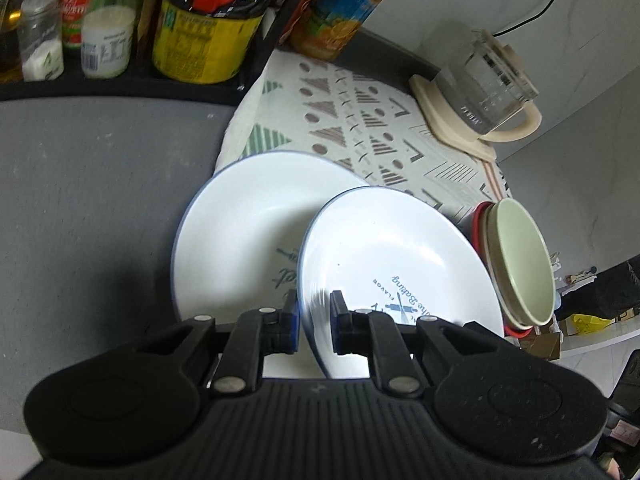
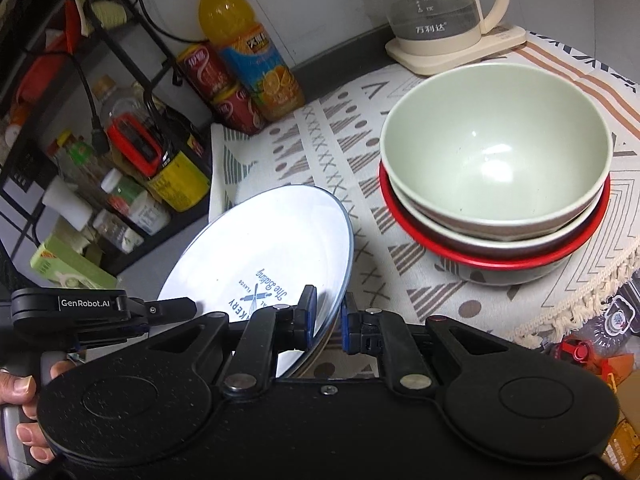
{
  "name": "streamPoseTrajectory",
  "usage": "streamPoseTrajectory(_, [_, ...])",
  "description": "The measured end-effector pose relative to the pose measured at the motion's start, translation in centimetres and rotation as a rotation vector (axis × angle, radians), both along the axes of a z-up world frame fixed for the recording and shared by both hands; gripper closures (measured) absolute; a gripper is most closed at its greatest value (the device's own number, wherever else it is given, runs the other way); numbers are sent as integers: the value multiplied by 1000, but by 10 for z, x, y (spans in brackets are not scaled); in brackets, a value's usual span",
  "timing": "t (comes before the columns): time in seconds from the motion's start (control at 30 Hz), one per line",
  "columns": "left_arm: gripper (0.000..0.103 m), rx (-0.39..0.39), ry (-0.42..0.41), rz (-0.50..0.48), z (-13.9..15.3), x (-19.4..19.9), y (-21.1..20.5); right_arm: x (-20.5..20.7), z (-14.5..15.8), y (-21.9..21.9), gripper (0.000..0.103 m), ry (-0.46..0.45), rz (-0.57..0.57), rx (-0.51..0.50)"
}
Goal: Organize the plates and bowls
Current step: 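Lower the 'BAKERY' plate onto the 'Sweet' plate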
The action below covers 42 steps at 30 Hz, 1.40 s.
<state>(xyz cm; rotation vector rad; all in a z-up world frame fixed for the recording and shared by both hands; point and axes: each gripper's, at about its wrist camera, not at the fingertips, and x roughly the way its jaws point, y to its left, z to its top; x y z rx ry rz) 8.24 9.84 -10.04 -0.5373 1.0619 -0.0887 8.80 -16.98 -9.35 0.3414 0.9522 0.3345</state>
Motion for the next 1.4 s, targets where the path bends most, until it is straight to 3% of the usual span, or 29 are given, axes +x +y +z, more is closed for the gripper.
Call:
streamPoseTrajectory(0.43, [90, 30, 43, 30, -25, -3, 13, 8, -11, 27, 91, 35, 49, -98])
streamPoseTrajectory(1.0, [88, 162, 62, 12, -28, 5, 9, 17, -20, 56, 84, 25, 74, -245])
streamPoseTrajectory(1.23, [89, 186, 56, 44, -19, 7, 19, 20, -22, 55, 82, 37, 61, -232])
streamPoseTrajectory(1.4, [89, 269, 31, 38, -6, 9, 16, 17, -18, 52, 80, 43, 45, -193])
